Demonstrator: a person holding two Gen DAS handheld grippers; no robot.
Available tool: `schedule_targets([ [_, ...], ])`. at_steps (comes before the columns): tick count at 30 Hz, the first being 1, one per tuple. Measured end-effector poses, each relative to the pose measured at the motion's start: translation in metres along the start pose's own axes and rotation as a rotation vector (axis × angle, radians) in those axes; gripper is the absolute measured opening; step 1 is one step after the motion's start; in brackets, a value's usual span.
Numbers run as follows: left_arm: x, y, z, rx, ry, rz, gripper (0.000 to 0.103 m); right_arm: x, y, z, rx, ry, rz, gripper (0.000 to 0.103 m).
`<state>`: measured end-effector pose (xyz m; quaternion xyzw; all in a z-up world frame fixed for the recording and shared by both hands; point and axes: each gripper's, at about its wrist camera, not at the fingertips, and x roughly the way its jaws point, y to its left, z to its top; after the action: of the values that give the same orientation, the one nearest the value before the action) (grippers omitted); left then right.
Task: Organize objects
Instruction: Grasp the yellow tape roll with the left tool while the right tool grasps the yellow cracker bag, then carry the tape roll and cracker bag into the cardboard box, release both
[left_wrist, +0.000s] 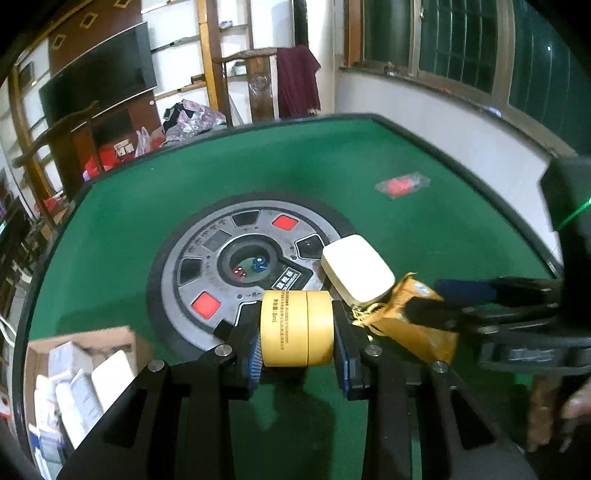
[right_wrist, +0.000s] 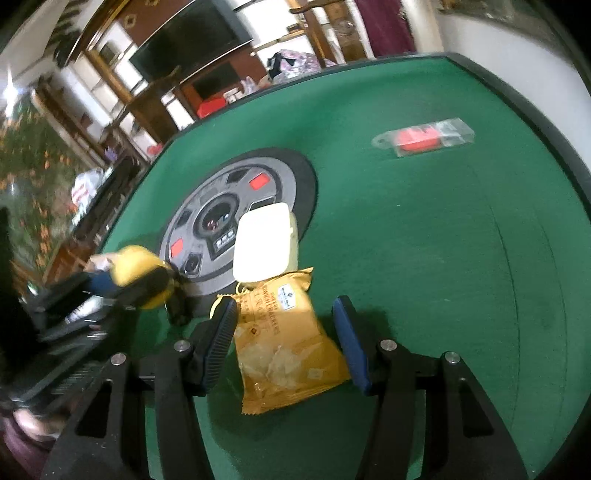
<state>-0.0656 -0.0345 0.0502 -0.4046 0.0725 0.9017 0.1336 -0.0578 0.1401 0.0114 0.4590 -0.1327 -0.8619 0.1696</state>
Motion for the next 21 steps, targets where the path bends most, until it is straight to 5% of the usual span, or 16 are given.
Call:
schedule_targets([
  [16,-0.110,0.060,-0.067,-0.205,-0.097,0.048,0.028,0.014,0.030,-0.014,-0.140,0.023,-0.057,0.053],
  [21,-0.125,0.084,-0.092,-0.294,-0.117,0.082,0.028,0.008,0.036,-0.018,-0.147,0.009,-0.050,0.042],
])
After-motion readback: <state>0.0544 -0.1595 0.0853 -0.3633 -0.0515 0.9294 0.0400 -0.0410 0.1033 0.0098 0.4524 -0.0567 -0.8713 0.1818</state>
